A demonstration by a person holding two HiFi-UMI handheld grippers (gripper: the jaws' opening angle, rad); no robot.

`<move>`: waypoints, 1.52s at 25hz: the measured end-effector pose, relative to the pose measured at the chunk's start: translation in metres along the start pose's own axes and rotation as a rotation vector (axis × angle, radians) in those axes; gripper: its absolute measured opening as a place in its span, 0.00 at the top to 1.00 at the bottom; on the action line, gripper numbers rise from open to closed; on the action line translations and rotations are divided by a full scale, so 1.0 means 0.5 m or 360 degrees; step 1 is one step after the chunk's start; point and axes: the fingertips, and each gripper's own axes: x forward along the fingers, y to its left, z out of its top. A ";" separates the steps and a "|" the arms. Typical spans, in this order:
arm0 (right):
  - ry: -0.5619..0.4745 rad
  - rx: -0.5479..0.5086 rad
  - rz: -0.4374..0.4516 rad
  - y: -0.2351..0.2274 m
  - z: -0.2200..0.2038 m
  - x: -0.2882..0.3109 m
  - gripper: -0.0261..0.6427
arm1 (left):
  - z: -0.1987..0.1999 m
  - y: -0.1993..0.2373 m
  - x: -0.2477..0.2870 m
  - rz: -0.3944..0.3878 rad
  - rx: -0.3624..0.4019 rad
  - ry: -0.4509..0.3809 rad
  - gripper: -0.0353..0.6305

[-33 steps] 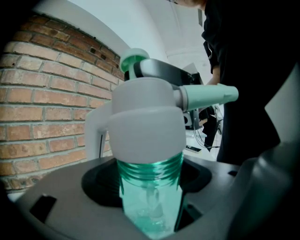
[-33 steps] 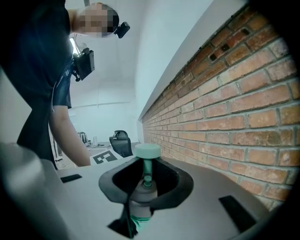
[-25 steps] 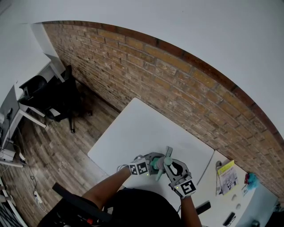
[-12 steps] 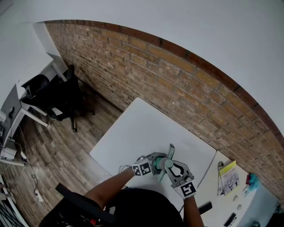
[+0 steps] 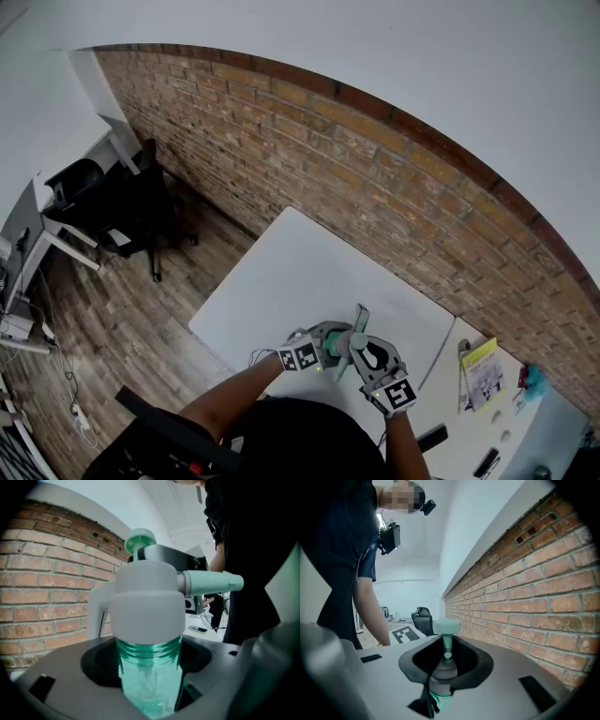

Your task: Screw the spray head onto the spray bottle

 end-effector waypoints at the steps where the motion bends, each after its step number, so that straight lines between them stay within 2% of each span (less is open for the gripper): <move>1: -0.0002 0.0004 -0.0003 0.000 0.000 0.000 0.86 | 0.000 0.000 0.000 0.0003 0.0001 0.0000 0.46; 7: -0.0028 0.0025 0.0008 -0.001 -0.001 -0.003 0.86 | -0.004 0.001 0.002 -0.0010 -0.0010 0.0021 0.46; 13: 0.0013 0.0019 0.0018 0.007 -0.002 -0.002 0.86 | -0.003 -0.001 0.004 -0.0011 -0.0007 0.0026 0.46; 18: 0.0018 0.0041 0.0016 0.019 0.000 -0.003 0.71 | -0.009 -0.003 0.003 -0.0034 0.0019 0.0046 0.46; 22: 0.0012 0.0065 -0.0034 0.007 0.008 -0.007 0.65 | -0.009 0.003 0.003 -0.0027 0.0007 0.0044 0.45; 33: -0.0026 0.0082 -0.0092 0.002 0.005 -0.030 0.63 | -0.042 0.006 0.000 0.0043 0.0014 0.0099 0.34; 38: -0.0041 0.0106 -0.0125 0.006 0.000 -0.045 0.63 | -0.048 0.005 -0.010 0.0040 -0.0018 0.0102 0.33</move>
